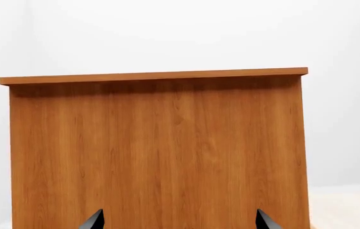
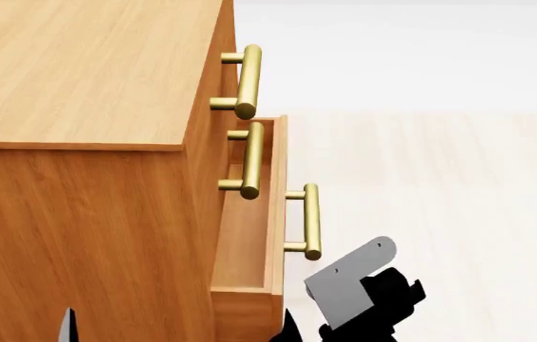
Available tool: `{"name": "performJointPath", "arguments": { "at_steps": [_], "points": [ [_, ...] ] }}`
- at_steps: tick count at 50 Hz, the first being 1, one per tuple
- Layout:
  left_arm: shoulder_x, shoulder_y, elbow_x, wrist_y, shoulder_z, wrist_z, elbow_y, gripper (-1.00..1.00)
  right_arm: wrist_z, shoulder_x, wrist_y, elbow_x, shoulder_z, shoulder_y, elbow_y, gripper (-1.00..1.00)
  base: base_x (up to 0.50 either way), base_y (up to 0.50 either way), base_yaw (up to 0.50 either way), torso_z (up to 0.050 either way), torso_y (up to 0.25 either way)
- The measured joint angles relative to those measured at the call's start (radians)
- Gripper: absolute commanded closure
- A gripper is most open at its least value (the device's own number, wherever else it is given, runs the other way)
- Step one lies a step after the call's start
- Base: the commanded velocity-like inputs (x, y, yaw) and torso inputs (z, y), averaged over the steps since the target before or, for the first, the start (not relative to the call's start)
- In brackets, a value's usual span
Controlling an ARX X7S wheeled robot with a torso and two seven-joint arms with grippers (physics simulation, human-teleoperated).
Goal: Close the bottom drawer of the cabinet.
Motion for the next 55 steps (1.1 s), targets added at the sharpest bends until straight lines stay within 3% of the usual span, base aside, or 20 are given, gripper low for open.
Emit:
{"name": "performJointPath", "arguments": {
  "at_steps": [55],
  "points": [
    [-0.018, 0.003, -0.024, 0.013, 0.002, -0.012, 0.005, -1.0, -0.066, -0.091, -0.034, -0.054, -0.131, 0.081, 0.072, -1.0, 0.0, 0.0, 0.0, 0.0, 0.0]
  ]
}}
